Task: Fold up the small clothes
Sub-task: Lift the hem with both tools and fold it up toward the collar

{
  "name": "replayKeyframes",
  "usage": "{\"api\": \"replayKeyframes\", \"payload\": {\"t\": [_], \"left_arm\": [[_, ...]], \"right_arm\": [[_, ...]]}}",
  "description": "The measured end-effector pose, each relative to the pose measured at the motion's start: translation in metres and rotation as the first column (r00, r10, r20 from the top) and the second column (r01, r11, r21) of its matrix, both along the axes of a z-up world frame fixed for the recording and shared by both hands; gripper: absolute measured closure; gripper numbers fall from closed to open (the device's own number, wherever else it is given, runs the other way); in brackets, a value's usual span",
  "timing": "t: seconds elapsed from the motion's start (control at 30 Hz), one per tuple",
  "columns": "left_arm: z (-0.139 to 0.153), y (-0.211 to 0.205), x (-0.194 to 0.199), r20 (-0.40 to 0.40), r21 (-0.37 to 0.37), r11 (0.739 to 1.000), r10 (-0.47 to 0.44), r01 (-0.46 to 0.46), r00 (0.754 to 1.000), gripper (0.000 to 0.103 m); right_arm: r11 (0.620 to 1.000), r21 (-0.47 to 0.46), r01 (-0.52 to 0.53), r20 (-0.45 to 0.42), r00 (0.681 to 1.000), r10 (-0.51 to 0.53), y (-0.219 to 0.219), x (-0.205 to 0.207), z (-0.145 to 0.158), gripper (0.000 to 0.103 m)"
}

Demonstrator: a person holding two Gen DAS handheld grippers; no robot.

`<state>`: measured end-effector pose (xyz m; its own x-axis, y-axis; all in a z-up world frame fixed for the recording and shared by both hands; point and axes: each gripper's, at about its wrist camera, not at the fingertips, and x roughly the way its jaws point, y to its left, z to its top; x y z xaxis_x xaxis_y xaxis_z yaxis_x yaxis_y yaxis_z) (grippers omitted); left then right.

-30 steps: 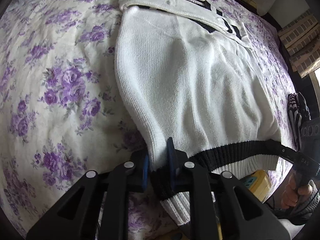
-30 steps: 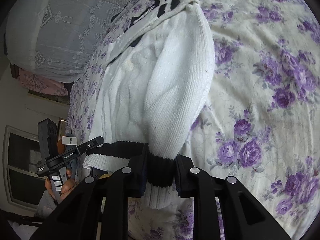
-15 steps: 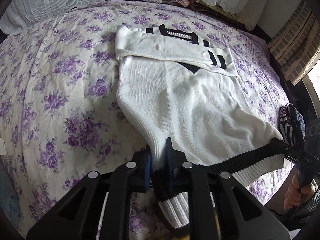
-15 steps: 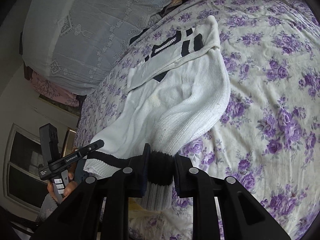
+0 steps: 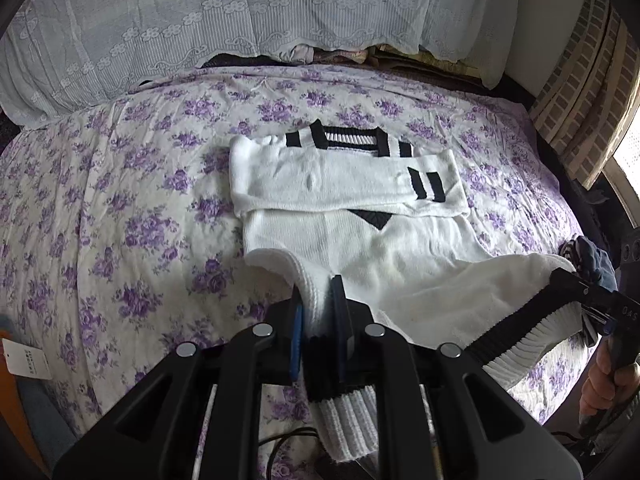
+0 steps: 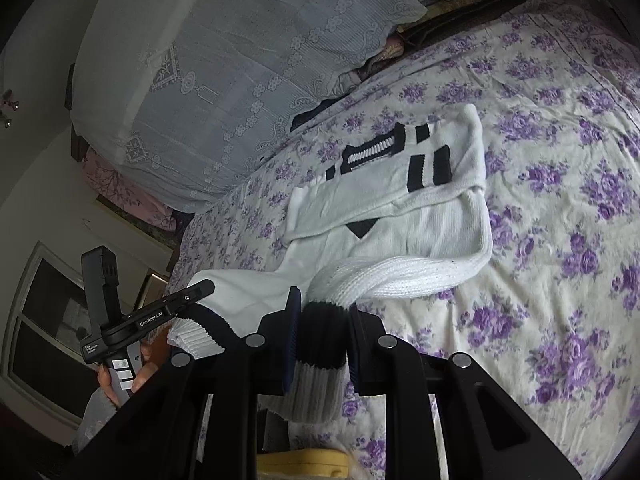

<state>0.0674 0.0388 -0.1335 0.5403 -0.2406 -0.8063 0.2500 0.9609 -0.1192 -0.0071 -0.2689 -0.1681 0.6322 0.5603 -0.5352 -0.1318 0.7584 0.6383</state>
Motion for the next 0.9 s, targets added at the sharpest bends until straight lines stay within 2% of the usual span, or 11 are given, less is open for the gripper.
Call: {"api": "replayKeyframes", "payload": {"t": [0.5,0.9], "left_arm": [[0.040,-0.011,0.062,0.064,0.001,1.000,0.023,-0.024,0.998,0.091],[0.036,-0.014,0.114,0.052,0.003,0.999,0.051,-0.051,0.997,0.091]], "right_arm": [[0.999,0.028,0.015,0.080,0.997,-0.017,-0.010,0.064,0.043,0.082],[0.997,0.066,0.034,0.073,0.997,-0.039,-0.020,0.119,0.042,0.082]]}}
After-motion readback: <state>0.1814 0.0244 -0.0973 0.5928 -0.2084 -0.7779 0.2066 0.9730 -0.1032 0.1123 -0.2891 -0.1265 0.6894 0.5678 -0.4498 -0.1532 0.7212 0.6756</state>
